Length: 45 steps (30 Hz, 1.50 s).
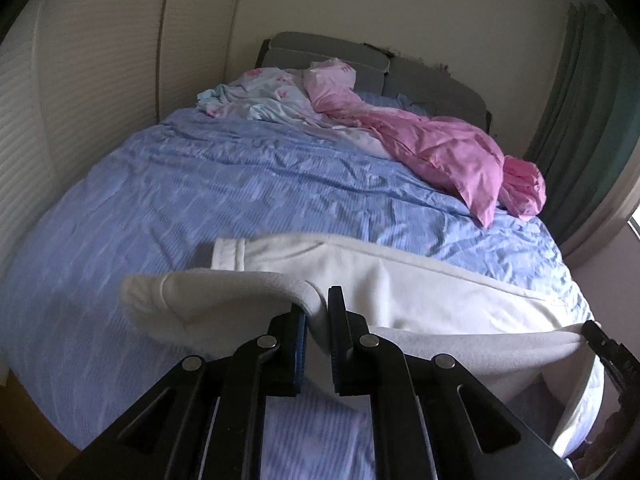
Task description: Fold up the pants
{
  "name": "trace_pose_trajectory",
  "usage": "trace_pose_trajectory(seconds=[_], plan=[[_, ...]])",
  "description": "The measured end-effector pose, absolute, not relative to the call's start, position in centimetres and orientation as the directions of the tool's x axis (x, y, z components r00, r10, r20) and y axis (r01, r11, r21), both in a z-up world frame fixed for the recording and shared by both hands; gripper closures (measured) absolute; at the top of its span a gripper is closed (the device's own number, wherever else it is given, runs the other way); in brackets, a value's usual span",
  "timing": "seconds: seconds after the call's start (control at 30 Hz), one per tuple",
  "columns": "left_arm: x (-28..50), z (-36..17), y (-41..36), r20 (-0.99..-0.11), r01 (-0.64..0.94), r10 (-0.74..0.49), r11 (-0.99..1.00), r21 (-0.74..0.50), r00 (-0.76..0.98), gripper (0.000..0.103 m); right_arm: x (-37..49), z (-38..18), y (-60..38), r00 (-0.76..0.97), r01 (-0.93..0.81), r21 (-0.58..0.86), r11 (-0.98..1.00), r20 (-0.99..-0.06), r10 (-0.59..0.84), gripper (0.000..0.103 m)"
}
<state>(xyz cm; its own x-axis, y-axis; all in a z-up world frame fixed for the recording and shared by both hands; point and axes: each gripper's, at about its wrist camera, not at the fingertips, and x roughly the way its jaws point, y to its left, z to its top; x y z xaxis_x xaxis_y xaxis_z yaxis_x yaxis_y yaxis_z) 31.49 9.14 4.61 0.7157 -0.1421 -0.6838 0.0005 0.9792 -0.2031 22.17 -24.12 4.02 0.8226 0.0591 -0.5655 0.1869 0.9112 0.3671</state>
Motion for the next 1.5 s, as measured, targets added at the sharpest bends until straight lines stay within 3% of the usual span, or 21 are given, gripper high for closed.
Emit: trace_pose_trajectory(seconds=[0.27,0.53,0.97,1.17,1.2,1.23,1.27,1.3,1.33,1.4,1.5], plan=[[41.5,3.4,6.6,-0.773,-0.007,-0.102,0.991,-0.136,0.626,0.091,32.2,4.6,-25.0,0.775,0.202,0.3,0.932,-0.631,0.035,0.09],[50.0,-2.0,3.6,-0.847,-0.014,0.006,1.0,-0.001,0.531,0.091,41.9,-0.7,-24.6,0.687,0.191,0.124,0.974,-0.725,-0.043,0.091],[55.0,-8.2,1.0,-0.869,-0.02,0.136,0.989,0.144,0.476,0.089,48.9,-7.8,-24.1,0.592,0.172,-0.003,0.985,-0.799,-0.106,0.091],[55.6,-8.4,1.3,-0.893,-0.048,0.12,0.993,0.11,0.435,0.085,50.9,-9.7,-24.4,0.525,0.208,-0.016,0.978,-0.842,-0.125,0.091],[55.4,-8.0,1.5,-0.894,-0.05,0.103,0.995,0.09,0.436,0.083,51.0,-10.0,-24.1,0.513,0.195,-0.033,0.98,-0.848,-0.131,0.089],[55.3,-7.7,1.6,-0.895,-0.046,0.088,0.996,0.076,0.438,0.065,50.9,-10.1,-23.8,0.516,0.179,-0.05,0.983,-0.846,-0.137,0.087],[54.9,-7.0,1.6,-0.889,-0.033,0.088,0.996,0.082,0.449,0.026,50.5,-10.0,-23.3,0.524,0.149,-0.077,0.986,-0.839,-0.145,0.084],[54.5,-6.4,1.6,-0.873,-0.03,0.11,0.994,0.109,0.475,0.01,50.0,-9.8,-22.8,0.532,0.114,-0.083,0.99,-0.836,-0.131,0.067],[53.9,-5.6,1.6,-0.846,-0.03,0.139,0.989,0.145,0.515,0.002,49.7,-9.5,-22.5,0.536,0.076,-0.068,0.995,-0.838,-0.098,0.046],[52.8,-3.9,1.3,-0.804,-0.029,0.193,0.976,0.214,0.562,0.002,48.9,-8.5,-21.9,0.545,0.018,-0.014,1.0,-0.838,-0.021,0.032],[51.3,-2.3,1.5,-0.821,0.023,0.14,0.983,0.183,0.553,0.002,48.0,-6.3,-21.1,0.573,0.006,-0.018,1.0,-0.819,-0.018,0.031]])
